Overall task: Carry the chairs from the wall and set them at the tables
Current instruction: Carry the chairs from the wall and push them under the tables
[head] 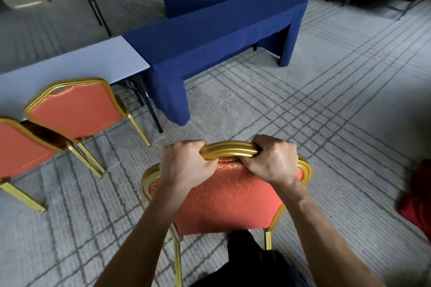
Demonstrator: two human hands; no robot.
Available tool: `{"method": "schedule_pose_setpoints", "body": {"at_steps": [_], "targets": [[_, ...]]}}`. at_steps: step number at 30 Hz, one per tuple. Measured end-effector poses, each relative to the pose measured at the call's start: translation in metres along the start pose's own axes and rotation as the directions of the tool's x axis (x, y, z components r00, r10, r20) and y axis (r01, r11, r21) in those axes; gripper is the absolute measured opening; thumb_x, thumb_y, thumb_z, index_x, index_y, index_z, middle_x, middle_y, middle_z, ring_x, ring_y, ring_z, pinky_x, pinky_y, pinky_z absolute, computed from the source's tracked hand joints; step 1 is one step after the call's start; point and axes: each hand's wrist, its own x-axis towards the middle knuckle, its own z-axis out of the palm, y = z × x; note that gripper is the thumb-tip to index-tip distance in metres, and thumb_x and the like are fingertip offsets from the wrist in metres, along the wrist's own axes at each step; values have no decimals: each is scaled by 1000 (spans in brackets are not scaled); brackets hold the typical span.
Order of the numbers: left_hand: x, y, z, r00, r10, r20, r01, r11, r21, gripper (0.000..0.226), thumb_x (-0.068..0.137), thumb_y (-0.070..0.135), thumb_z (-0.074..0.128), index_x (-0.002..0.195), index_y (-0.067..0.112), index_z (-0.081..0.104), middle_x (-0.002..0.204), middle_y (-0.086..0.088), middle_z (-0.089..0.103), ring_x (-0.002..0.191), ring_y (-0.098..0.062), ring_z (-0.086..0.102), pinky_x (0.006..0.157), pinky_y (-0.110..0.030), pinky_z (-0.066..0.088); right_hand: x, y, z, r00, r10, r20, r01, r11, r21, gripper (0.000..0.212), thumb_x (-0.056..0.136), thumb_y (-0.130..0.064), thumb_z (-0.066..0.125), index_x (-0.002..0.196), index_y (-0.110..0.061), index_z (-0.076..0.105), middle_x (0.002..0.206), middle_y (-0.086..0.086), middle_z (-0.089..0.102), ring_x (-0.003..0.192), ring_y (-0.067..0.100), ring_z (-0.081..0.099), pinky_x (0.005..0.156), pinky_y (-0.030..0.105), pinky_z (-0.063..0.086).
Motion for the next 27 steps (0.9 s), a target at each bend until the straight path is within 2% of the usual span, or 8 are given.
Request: {"method": "schedule_pose_setpoints", "body": {"at_steps": [4, 8, 10, 13, 18, 20, 23, 27], "targets": [[79, -3, 43, 999, 37, -2, -37, 999, 20, 57, 53, 39, 86, 56, 24, 30, 45, 0, 51, 42, -30, 53, 51, -24, 29, 72, 42, 39, 1000, -17, 6, 17, 999, -32, 34, 62, -55, 56, 57, -21, 48, 54, -4, 60, 52, 25, 62, 51, 25, 39], [149, -1, 70, 999, -53, 1, 53, 998, -34, 53, 63, 52, 67, 55, 22, 24, 46, -1, 50, 45, -29, 54, 49, -29, 39, 145, 78, 66, 998, -22, 59, 22, 1000, 7, 36, 62, -54, 60, 56, -25, 39, 53, -4, 58, 51, 24, 60, 53, 23, 32], [185, 1, 80, 998, -62, -1, 62, 998, -29, 53, 65, 52, 66, 54, 22, 25, 45, 0, 46, 43, -26, 52, 48, -28, 38, 184, 92, 75, 997, -32, 74, 32, 999, 10, 38, 61, -53, 61, 55, -26, 35, 51, -4, 55, 52, 24, 59, 54, 23, 31], [244, -3, 90, 997, -82, 4, 83, 996, -27, 48, 66, 52, 66, 53, 21, 32, 45, 3, 42, 45, -24, 52, 50, -28, 39, 241, 104, 90, 994, -45, 97, 41, 999, 35, 40, 62, -53, 61, 53, -27, 31, 51, -6, 49, 53, 24, 56, 56, 25, 31], [326, -27, 122, 992, -122, 32, 123, 992, -16, 44, 70, 53, 64, 51, 24, 37, 44, 10, 33, 44, -18, 44, 55, -28, 33, 327, 119, 132, 990, -93, 105, 94, 996, -5, 41, 65, -49, 74, 58, -25, 41, 56, -3, 61, 57, 27, 61, 56, 25, 34], [352, -43, 141, 984, -171, 54, 173, 984, -30, 42, 70, 54, 63, 52, 23, 42, 46, 10, 37, 46, -18, 49, 54, -29, 37, 357, 125, 159, 988, -114, 107, 115, 993, -6, 41, 64, -47, 75, 57, -25, 41, 54, -3, 59, 53, 26, 59, 55, 24, 32], [404, -71, 168, 957, -264, 118, 271, 961, -54, 36, 68, 56, 57, 62, 21, 61, 51, 9, 47, 55, -17, 57, 58, -31, 47, 409, 131, 205, 982, -134, 130, 135, 991, 5, 36, 64, -45, 73, 56, -22, 46, 53, -4, 57, 51, 25, 57, 53, 25, 36], [487, -113, 192, 947, -275, 168, 287, 957, -46, 34, 72, 54, 60, 59, 24, 51, 54, 9, 44, 65, -21, 62, 62, -30, 35, 486, 128, 256, 981, -90, 172, 96, 995, -27, 33, 64, -49, 68, 58, -22, 50, 58, -3, 62, 56, 25, 61, 56, 30, 46]]}}
